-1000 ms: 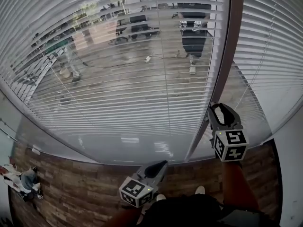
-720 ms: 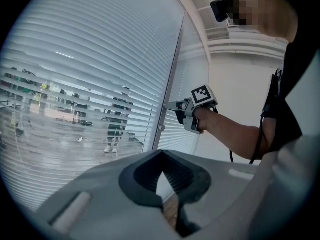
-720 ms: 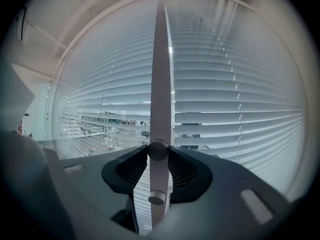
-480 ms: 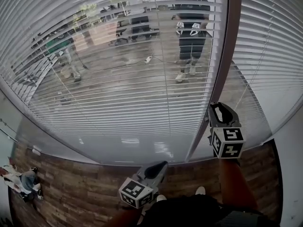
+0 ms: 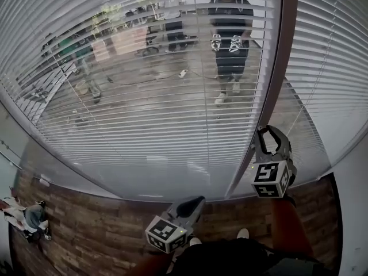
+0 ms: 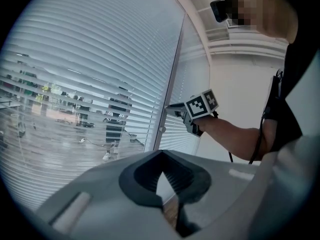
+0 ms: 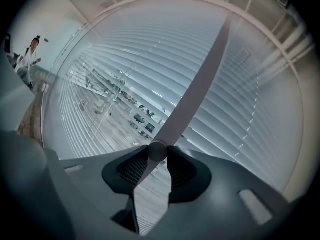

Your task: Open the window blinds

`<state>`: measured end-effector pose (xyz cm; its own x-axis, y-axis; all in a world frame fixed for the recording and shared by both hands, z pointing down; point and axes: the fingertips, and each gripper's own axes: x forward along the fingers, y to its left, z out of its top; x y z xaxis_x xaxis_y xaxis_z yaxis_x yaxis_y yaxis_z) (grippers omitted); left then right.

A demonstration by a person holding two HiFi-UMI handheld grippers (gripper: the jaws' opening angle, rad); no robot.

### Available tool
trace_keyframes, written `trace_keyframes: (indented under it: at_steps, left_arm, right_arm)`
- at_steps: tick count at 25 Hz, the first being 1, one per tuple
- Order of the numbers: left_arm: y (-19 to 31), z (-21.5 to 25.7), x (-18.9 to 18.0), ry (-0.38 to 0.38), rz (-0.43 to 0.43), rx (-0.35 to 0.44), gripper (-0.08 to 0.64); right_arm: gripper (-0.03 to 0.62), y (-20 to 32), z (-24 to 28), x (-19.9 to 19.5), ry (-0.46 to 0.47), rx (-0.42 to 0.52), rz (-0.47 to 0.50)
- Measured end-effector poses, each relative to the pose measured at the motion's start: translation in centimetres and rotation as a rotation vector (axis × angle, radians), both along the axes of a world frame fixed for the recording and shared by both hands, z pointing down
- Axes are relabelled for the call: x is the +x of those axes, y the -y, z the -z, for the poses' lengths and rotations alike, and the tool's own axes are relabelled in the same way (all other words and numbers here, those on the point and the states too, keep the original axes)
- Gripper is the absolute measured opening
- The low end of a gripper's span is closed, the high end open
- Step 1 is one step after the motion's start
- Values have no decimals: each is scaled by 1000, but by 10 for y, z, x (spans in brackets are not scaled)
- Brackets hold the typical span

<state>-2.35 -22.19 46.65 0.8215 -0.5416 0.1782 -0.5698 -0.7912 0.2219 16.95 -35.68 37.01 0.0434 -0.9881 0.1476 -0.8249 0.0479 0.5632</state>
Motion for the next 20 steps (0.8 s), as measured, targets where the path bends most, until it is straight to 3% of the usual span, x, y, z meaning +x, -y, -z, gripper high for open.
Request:
trace_keyframes:
  at_steps: [4,7,16,20]
  left_arm:
    - [-11,-11,-3,4,-6,-1,2]
    - [-17,-18,-12,7,-1,2,2]
    - [-2,-14,2,8,-1,7,2]
    - [-38,0,-30,-2,-21,3,2]
  right_arm:
    - [147,-12,-3,-3,-125,5,-27]
    - [147,-17,-16,-8,-156,-1,-26]
    - [155,-4,-16,2,-91,1,-13]
    - [183,-44,3,-32,-78,12,-6]
